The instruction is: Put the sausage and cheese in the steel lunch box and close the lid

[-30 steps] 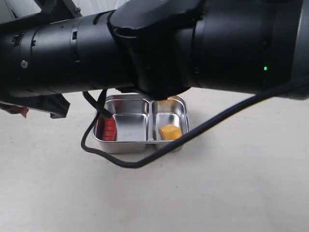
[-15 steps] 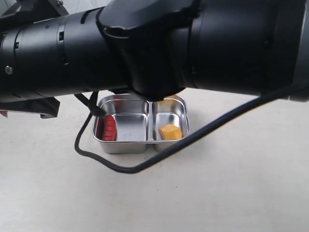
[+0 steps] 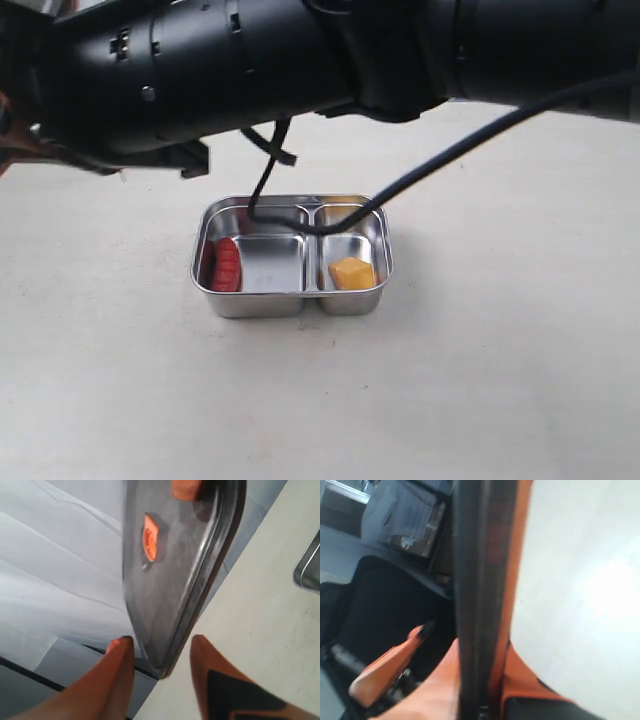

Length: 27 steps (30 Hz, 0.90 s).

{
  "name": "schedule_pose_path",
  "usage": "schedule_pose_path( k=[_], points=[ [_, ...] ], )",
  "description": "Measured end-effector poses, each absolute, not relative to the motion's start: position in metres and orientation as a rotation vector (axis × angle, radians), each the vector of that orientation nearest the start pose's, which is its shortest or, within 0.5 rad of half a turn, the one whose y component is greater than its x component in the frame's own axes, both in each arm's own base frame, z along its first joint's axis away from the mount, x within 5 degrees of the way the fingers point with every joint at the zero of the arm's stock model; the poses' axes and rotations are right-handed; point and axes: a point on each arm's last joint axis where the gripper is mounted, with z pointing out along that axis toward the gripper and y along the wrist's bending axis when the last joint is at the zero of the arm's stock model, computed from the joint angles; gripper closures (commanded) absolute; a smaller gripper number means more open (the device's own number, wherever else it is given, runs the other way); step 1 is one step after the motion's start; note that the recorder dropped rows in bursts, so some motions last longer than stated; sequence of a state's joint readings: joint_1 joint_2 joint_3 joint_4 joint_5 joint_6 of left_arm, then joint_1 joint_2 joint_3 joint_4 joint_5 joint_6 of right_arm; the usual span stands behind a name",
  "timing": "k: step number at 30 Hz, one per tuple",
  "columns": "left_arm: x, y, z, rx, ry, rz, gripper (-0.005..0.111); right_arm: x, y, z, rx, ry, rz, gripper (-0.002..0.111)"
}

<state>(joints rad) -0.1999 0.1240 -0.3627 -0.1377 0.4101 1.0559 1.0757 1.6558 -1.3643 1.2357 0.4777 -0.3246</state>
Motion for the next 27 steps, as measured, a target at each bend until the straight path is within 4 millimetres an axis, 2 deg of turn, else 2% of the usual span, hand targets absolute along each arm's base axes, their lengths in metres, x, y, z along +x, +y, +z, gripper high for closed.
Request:
schedule_pose_path(
  k=[2, 9, 12, 15, 20, 27],
  points=[
    [0.043, -0.015, 0.29, 0.916, 1.397, 0.477, 0.053, 0.158, 0.358, 0.34, -0.581, 2.245, 1.55, 0.108],
    [0.043, -0.016, 0.291, 0.904, 1.397, 0.457, 0.054, 0.161, 0.356, 0.337, -0.644, 2.232, 1.484, 0.109],
    [0.043, -0.016, 0.29, 0.908, 1.408, 0.45, 0.054, 0.173, 0.347, 0.337, -0.659, 2.23, 1.438, 0.109],
    [0.043, -0.016, 0.289, 0.88, 1.427, 0.417, 0.054, 0.194, 0.328, 0.338, -0.685, 2.237, 1.351, 0.109],
    [0.036, -0.015, 0.291, 0.77, 1.443, 0.326, 0.054, 0.241, 0.28, 0.33, -0.661, 2.354, 1.257, 0.109],
    [0.028, -0.013, 0.292, 0.657, 1.442, 0.229, 0.054, 0.277, 0.224, 0.32, -0.692, 2.448, 1.139, 0.109]
  ],
)
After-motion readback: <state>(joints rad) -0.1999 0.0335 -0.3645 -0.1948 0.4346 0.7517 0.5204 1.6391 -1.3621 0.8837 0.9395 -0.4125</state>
